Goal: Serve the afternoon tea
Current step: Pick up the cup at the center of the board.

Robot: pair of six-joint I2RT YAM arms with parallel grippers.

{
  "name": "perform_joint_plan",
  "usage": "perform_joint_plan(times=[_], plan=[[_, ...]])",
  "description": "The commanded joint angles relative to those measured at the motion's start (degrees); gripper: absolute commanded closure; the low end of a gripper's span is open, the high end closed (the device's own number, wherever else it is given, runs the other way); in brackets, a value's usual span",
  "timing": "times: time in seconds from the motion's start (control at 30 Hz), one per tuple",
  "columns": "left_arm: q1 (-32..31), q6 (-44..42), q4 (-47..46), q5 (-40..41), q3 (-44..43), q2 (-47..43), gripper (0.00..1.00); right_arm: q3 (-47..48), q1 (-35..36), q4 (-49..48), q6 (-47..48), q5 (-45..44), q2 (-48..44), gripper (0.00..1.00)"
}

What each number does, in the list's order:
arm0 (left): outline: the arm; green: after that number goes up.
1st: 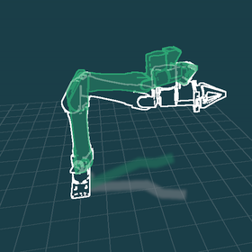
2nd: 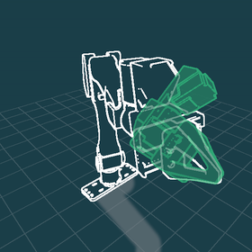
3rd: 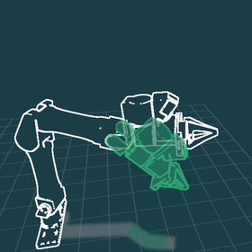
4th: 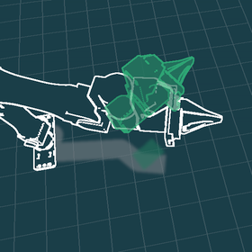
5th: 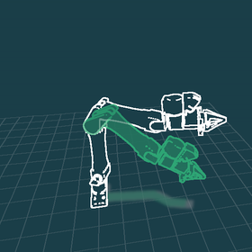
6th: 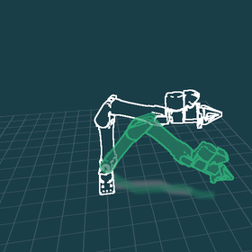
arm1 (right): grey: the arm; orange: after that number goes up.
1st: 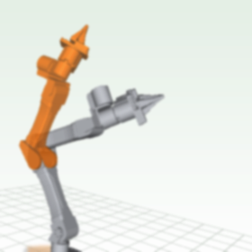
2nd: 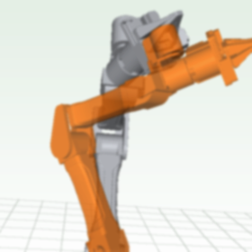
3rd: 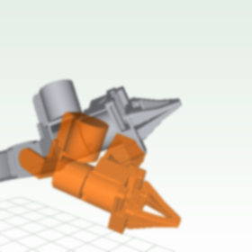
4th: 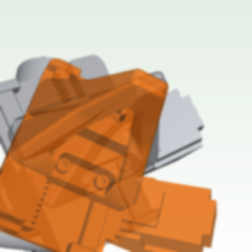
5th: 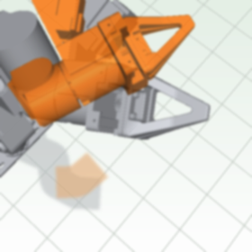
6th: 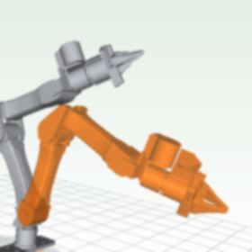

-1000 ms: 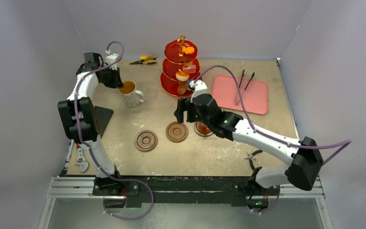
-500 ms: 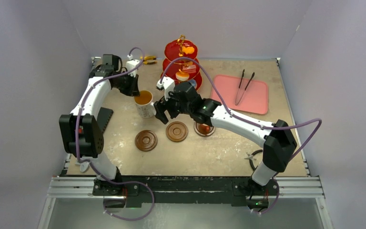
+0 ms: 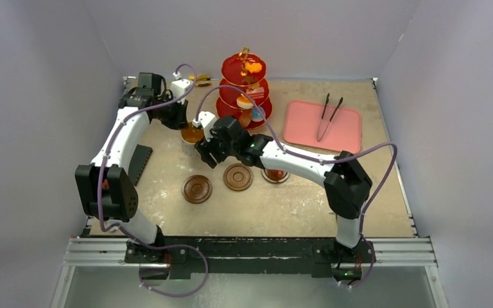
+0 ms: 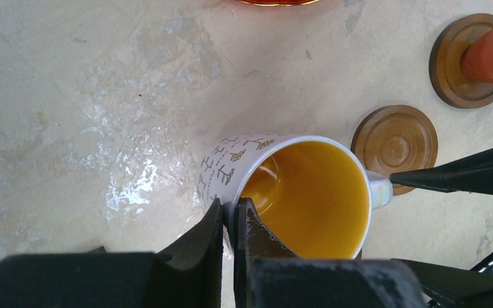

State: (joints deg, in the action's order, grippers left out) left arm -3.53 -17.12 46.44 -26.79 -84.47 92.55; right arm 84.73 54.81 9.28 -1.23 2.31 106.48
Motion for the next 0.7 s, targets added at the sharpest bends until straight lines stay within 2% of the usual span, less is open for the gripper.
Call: perform_joint_plan(times=[0.0,0.2,0.3,0.47,0.67], plan=[[-0.8,1.9,0.2,-6.3,-1.5,-4.8,1.0,4.5,0.3,-2.7,1.0,-3.7,0.7,0.36],[-0.8,1.6,1.1,-6.3,-1.8,-5.5,1.0,5.3,1.0,-0.9,2.8,-10.2,1.4,0.38],[-0.8,1.5,1.1,-5.8,-1.8,-5.6,1.0,1.5,1.0,-1.6,2.7,-12.4,-2.2,0.39],[-0.8,1.4,1.2,-6.7,-2.0,-5.9,1.0,-9.4,0.7,-10.5,2.6,-8.2,-10.9,0.35],[-0.8,1.1,2.2,-7.9,-3.6,-6.4,1.0,-6.9,0.7,-7.5,3.6,-2.4,-7.8,0.31]])
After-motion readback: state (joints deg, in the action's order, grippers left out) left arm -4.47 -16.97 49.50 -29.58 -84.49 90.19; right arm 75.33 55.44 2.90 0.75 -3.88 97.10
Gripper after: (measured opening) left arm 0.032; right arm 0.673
